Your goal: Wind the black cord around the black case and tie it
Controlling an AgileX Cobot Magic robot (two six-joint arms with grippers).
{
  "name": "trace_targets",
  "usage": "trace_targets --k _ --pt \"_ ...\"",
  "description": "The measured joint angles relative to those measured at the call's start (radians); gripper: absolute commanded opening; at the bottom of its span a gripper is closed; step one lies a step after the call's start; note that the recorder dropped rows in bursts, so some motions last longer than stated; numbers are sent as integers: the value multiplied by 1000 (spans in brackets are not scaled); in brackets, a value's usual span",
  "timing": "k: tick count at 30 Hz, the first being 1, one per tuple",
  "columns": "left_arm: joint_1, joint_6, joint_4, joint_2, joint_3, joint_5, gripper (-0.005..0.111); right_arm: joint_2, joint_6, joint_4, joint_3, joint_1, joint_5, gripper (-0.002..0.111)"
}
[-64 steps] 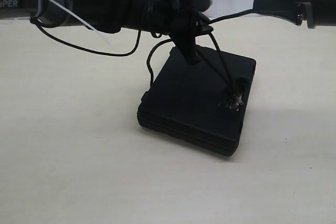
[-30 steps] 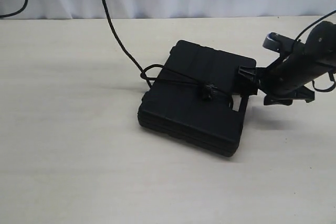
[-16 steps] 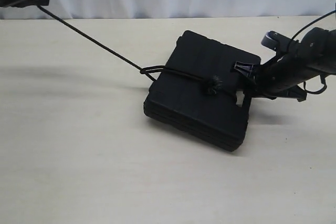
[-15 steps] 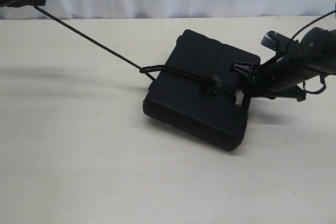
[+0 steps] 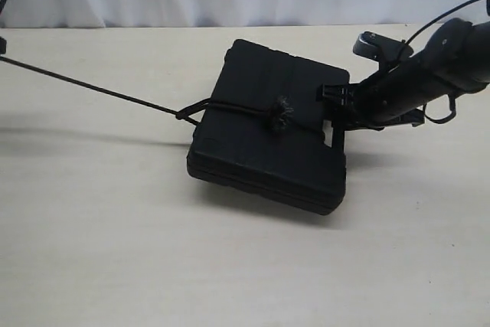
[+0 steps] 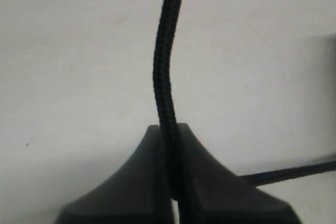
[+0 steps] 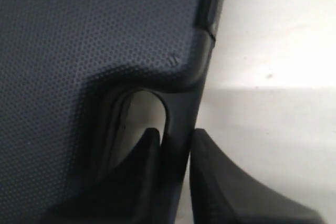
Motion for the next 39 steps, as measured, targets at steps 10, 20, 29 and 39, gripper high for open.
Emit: trace_targets --k 10,20,29,39 --pt "14 -5 4 0 69 -112 0 6 -231 185 -9 0 39 4" --pt "46 -4 54 0 62 -221 42 9 -477 344 -7 -25 -2 4" --pt "-9 -2 77 2 26 -177 52 10 -518 339 -11 -36 -16 4" --pt "-68 3 -6 -154 -62 26 5 21 -517 464 -13 -36 7 32"
